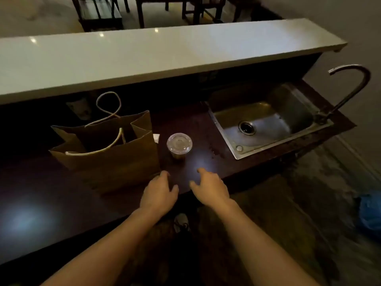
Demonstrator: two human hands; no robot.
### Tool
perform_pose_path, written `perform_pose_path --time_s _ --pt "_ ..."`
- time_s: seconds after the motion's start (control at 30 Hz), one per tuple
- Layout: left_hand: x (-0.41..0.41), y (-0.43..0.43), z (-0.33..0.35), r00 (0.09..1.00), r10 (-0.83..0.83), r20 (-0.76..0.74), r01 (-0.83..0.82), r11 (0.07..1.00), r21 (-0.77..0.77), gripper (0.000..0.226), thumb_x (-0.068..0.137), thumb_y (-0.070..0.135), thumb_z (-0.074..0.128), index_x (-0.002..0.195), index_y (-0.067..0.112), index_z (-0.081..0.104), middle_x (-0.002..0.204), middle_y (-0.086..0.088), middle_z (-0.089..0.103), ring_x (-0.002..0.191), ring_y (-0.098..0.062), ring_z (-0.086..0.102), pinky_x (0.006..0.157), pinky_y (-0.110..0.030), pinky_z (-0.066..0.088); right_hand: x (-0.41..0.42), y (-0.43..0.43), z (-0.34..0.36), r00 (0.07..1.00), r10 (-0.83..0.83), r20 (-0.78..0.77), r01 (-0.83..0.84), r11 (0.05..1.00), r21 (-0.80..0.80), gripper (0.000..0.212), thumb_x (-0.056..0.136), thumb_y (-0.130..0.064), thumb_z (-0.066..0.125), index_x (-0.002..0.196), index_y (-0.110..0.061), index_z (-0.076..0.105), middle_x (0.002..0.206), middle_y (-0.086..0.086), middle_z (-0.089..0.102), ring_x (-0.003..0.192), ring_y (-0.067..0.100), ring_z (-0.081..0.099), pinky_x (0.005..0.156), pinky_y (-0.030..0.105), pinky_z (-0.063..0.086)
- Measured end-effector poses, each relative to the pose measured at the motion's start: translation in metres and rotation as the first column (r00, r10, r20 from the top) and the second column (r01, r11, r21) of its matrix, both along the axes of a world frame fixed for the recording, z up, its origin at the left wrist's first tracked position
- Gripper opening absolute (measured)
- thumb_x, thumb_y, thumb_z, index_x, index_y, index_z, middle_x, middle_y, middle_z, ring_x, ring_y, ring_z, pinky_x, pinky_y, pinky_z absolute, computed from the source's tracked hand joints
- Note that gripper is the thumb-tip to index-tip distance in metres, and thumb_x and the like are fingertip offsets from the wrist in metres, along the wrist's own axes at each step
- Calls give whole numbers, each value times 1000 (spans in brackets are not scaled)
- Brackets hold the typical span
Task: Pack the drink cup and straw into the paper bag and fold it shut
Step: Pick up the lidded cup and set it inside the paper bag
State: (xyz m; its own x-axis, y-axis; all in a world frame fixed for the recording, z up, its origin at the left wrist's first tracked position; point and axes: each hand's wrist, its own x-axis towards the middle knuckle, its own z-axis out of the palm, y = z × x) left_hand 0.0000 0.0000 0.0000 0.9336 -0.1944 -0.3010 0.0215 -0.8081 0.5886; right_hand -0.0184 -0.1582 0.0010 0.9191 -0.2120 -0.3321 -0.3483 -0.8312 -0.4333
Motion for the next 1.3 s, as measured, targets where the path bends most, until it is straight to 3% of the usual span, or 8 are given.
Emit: perform_pose_path --time_s 0.3,0.43,0.63,0.77,0.97,1.07,1.2,1.3 --pt "66 -52 -40 925 346 -159 -378 883 -278 70 84 12 70 143 12 33 137 -12 54 93 -22 68 87 -37 53 87 -25 -57 984 -176 -27 175 925 337 66 79 -28 77 138 -17 49 116 3 69 109 21 63 87 29 49" --pt "91 -63 -58 893 419 -168 -451 820 -352 65 79 2 71 135 10 40 133 -14 55 115 -25 58 97 -48 50 118 -30 -69 974 -222 -43 205 787 582 64 72 1 77 130 -18 54 119 3 68 92 21 70 83 43 59" --pt "110 -59 -78 788 475 -390 -613 657 -439 67 74 -10 74 133 11 50 127 -13 63 119 -28 59 102 -51 48 141 -39 -70 989 -63 -135 140 706 694 72 69 12 77 128 -23 56 112 -6 68 100 11 65 85 38 59" --pt "112 -59 -78 782 472 -407 -620 656 -431 66 72 -15 71 131 7 52 126 -15 63 120 -30 58 104 -52 46 147 -42 -60 987 -21 -158 127 703 699 66 68 12 78 123 -20 60 108 -5 70 102 18 66 78 42 61" --pt "113 -69 -30 866 414 -281 -500 738 -453 64 74 -12 68 126 23 54 116 6 62 117 -13 58 88 -2 41 150 -57 -15 998 2 -67 47 682 730 66 69 14 78 114 -31 60 104 -10 70 89 -6 67 70 22 60" --pt "117 -75 15 889 411 -204 -455 738 -498 66 77 -8 68 112 46 51 112 18 62 108 7 58 95 -19 50 155 -68 24 999 37 12 -34 675 737 64 70 7 82 113 -36 60 99 -20 73 93 -10 66 75 16 56" --pt "113 -74 78 932 340 -125 -341 710 -616 56 82 2 68 117 43 55 118 8 65 113 -9 60 96 -45 53 162 -77 84 976 150 160 -219 668 711 58 72 -12 87 117 -39 62 111 -21 71 104 -1 66 84 15 54" --pt "109 -60 125 964 254 -83 -241 695 -677 49 86 8 68 123 37 55 116 7 69 109 -12 64 92 -42 55 164 -78 124 944 230 236 -329 607 724 57 73 -15 86 119 -39 62 113 -8 73 100 19 71 87 32 59"
